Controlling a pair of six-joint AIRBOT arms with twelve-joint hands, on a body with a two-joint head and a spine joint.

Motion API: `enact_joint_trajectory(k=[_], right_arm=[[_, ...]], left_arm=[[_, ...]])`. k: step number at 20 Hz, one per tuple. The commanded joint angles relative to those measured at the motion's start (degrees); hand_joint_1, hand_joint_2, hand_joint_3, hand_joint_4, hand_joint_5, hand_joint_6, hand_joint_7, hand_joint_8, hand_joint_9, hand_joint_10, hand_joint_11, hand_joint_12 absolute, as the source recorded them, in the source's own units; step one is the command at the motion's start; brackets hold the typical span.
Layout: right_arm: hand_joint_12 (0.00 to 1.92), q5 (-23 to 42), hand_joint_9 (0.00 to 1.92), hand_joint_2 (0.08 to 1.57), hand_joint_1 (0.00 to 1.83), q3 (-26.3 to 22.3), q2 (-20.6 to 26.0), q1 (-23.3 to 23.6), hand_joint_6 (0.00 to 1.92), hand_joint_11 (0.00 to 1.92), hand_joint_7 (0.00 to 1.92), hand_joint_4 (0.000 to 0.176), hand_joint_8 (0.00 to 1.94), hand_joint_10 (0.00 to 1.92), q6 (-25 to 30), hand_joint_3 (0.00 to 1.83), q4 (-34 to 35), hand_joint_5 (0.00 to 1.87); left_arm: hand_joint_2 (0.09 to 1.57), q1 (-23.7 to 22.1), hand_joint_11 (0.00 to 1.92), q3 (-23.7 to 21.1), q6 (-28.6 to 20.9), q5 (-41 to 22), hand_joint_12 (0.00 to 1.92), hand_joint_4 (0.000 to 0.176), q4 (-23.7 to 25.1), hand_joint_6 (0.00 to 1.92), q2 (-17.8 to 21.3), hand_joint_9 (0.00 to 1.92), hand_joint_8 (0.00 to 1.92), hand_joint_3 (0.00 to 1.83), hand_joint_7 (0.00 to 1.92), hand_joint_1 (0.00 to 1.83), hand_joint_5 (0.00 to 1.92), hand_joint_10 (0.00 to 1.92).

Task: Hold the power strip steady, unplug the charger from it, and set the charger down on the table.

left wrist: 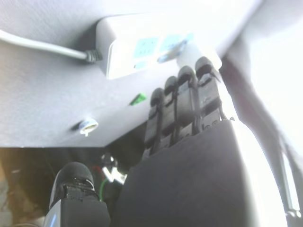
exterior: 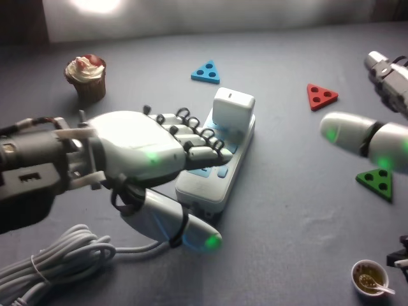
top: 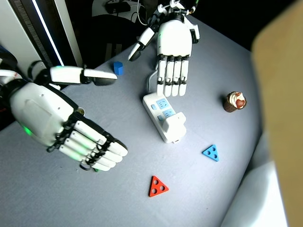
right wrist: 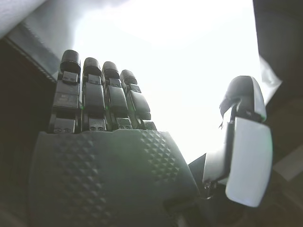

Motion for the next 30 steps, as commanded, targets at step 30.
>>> enact_joint_trajectory(k=[30], right_arm=[[0.51,-2.8,0.18,1.09,1.01,17.18,-18.09,10.1,0.0,0.0,0.16,0.0,0.0,0.0,-3.91,0.0,1.08,0.13]], left_arm=[[1.01,2.45,0.03,7.87,-1.57,-4.79,0.12,0.0,-0.43,0.0,-10.05,0.09,0.0,0.0,0.1,0.0,0.09,0.0]])
